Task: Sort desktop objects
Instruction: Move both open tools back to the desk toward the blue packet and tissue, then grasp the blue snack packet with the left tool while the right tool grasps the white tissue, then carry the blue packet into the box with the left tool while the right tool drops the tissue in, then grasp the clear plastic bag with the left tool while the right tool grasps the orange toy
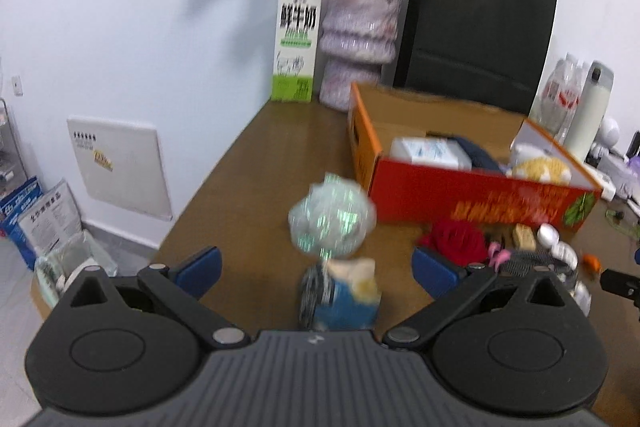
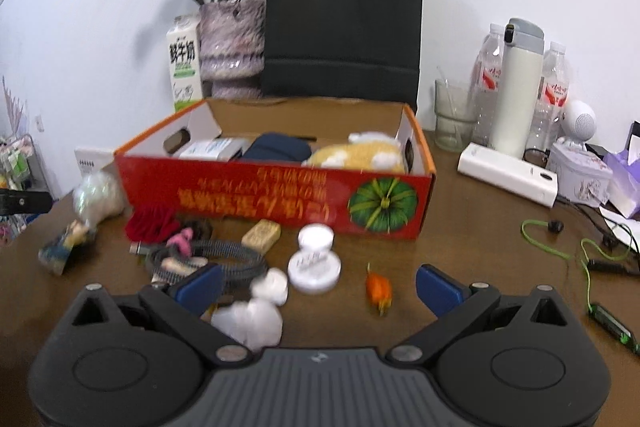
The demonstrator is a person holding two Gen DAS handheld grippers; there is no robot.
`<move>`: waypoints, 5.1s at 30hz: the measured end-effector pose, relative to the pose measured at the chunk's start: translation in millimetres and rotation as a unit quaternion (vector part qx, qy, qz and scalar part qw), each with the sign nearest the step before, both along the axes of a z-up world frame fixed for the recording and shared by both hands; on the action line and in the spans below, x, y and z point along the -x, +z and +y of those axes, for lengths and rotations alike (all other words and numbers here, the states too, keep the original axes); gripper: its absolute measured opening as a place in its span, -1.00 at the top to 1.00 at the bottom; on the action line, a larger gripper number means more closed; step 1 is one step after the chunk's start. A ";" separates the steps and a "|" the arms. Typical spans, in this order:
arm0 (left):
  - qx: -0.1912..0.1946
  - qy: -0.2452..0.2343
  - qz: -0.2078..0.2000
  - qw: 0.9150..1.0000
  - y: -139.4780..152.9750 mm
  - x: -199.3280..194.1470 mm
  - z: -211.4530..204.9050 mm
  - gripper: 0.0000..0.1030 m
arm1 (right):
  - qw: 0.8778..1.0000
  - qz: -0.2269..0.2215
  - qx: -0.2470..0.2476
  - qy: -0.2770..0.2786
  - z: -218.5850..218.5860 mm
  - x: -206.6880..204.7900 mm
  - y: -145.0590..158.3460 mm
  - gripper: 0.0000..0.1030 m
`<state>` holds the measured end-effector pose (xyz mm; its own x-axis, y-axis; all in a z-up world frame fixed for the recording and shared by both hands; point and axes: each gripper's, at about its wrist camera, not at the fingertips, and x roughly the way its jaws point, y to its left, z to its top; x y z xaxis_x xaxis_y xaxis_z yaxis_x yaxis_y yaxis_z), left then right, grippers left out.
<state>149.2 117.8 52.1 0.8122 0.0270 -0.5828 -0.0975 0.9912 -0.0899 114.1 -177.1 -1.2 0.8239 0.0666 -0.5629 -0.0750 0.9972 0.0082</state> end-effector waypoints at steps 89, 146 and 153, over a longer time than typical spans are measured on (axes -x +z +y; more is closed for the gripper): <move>0.054 -0.043 -0.077 0.995 25.2 -108.6 -73.7 0.54 | 0.995 -0.066 -0.074 0.000 9.6 -121.0 35.2 0.64; 0.001 0.012 -0.024 1.000 -20.5 -35.4 -14.9 -1.00 | 0.995 0.039 0.001 -0.090 -39.0 -31.8 -20.6 -0.97; -0.024 0.007 -0.020 0.999 -26.1 -48.8 -14.1 -1.00 | 0.994 0.046 -0.008 -0.095 -44.7 -38.3 -27.1 -0.65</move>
